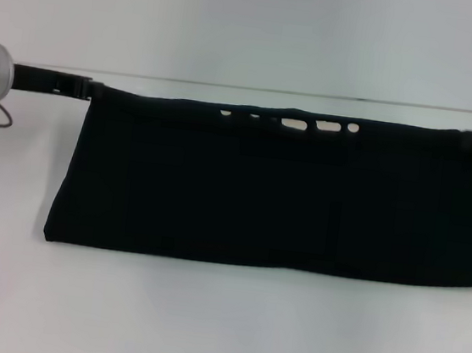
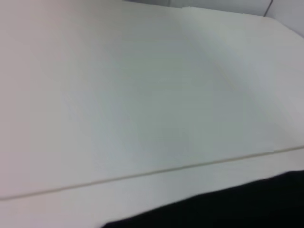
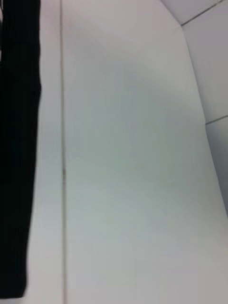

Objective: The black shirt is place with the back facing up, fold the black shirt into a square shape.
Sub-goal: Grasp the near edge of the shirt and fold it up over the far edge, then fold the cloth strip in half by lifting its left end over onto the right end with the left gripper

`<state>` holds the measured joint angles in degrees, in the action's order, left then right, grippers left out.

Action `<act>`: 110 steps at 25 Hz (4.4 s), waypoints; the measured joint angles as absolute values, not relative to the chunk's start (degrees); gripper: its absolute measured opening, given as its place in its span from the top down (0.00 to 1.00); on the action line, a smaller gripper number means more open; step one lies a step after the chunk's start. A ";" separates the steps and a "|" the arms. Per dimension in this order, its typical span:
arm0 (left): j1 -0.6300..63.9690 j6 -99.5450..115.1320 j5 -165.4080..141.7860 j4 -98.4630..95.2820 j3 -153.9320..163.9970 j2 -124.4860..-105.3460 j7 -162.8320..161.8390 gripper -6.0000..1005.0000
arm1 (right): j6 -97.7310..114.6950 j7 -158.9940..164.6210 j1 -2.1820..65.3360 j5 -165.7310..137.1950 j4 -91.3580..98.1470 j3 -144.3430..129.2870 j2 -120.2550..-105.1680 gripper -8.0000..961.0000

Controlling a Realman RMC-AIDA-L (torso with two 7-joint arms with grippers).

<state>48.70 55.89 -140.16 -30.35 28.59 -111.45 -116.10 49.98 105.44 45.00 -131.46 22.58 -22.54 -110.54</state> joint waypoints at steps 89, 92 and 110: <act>35.80 83.51 -135.77 -31.08 24.78 -112.16 -164.51 0.07 | 78.81 100.62 43.07 -125.30 28.65 -27.34 -110.86 0.29; 35.25 83.14 -135.79 -30.97 23.38 -112.18 -165.67 0.07 | 78.81 100.62 43.07 -125.29 28.71 -27.34 -110.93 0.29; 34.83 76.82 -137.95 -28.52 23.40 -112.59 -166.75 0.07 | 77.76 100.37 43.07 -125.11 28.83 -26.75 -110.99 0.30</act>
<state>34.83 76.82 -137.95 -28.52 23.40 -112.59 -166.75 77.76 100.37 43.07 -125.11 28.83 -26.75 -110.99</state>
